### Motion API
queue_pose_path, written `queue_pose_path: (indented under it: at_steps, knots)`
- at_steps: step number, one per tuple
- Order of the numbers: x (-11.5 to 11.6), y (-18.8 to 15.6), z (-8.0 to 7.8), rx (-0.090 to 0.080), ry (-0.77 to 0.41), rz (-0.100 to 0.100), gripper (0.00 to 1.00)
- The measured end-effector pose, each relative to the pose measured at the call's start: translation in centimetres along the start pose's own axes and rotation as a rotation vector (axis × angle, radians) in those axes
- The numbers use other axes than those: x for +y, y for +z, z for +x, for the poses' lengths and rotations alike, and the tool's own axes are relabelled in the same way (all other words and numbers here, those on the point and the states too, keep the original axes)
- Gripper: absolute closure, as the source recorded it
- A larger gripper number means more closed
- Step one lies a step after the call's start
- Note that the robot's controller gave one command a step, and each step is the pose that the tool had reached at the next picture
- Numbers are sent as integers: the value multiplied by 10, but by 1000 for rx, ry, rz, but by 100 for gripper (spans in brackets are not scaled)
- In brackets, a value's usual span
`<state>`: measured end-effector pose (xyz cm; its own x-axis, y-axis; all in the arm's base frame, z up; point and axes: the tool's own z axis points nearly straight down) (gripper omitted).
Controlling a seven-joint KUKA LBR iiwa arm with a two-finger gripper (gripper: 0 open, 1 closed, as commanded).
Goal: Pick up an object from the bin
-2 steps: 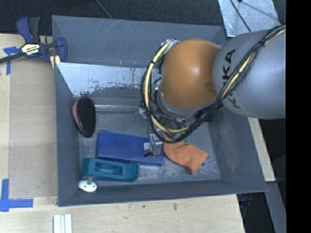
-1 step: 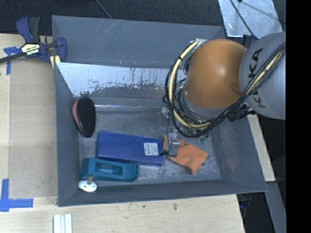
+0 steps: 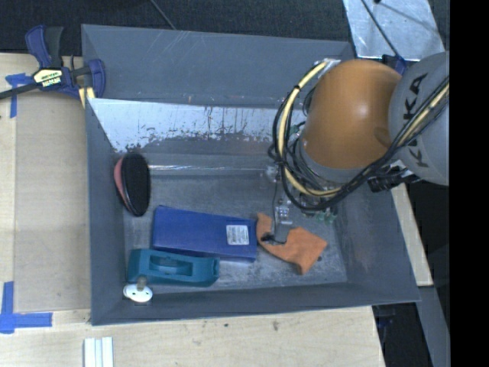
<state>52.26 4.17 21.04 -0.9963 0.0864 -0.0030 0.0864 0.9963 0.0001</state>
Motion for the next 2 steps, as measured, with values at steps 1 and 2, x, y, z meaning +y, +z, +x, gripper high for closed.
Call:
queue_pose_path:
  at_steps: [1,2]
  knots:
    - [7,47,-15,-5,-25,0,0]
    - [-18,104,-8,1,-16,0,100]
